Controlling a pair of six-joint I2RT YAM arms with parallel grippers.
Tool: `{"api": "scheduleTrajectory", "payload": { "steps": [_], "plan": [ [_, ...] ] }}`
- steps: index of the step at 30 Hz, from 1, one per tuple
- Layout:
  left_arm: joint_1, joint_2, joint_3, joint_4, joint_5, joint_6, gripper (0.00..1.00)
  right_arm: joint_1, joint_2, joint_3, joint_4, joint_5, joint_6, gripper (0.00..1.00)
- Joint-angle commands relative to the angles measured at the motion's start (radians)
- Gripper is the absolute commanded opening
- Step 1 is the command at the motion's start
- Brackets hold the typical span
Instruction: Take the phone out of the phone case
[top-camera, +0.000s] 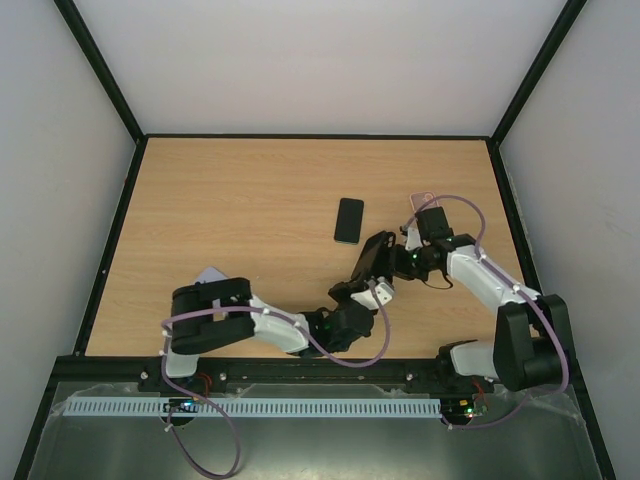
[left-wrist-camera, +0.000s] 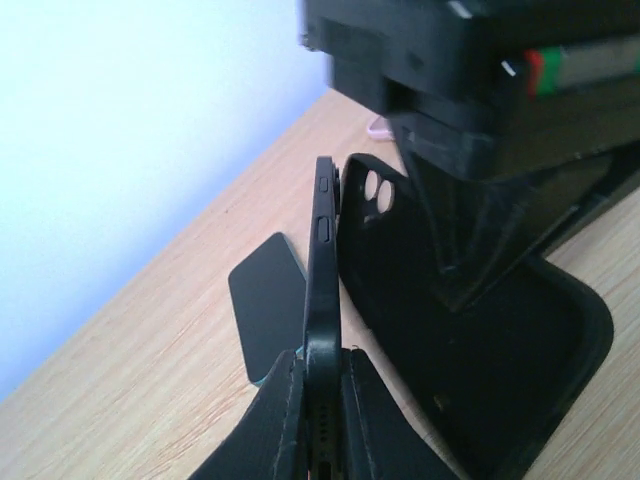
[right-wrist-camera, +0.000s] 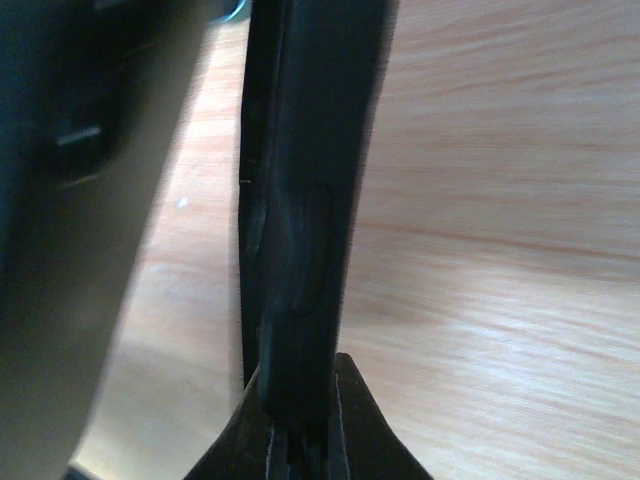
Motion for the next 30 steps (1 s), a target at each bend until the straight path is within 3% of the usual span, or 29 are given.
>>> {"api": "scheduleTrajectory", "payload": {
  "steps": [1,5,9,12,16,30],
  "plan": [
    [-0.004,-0.146,-0.054,0.018,-0.029,-0.109,0.03,-0.026,-0.043,0.004,0.022,0.114,0.023,0.02],
    [-0.007,-0.255,-0.130,-0.008,0.012,-0.200,0.03,-0.038,-0.046,0.023,0.017,0.147,0.015,0.02],
    [-0.015,-0.362,-0.188,-0.093,0.013,-0.275,0.03,-0.046,0.025,0.129,-0.008,0.219,-0.106,0.02],
    [-0.015,-0.422,-0.216,-0.158,0.009,-0.302,0.03,-0.122,0.151,0.248,-0.041,0.056,-0.279,0.02],
    [-0.015,-0.487,-0.252,-0.220,-0.016,-0.325,0.03,-0.141,0.365,0.443,-0.186,-0.025,-0.475,0.02],
    [-0.016,-0.657,-0.366,-0.303,-0.053,-0.418,0.03,-0.213,0.620,0.613,-0.162,0.165,-0.538,0.02]
  ]
}}
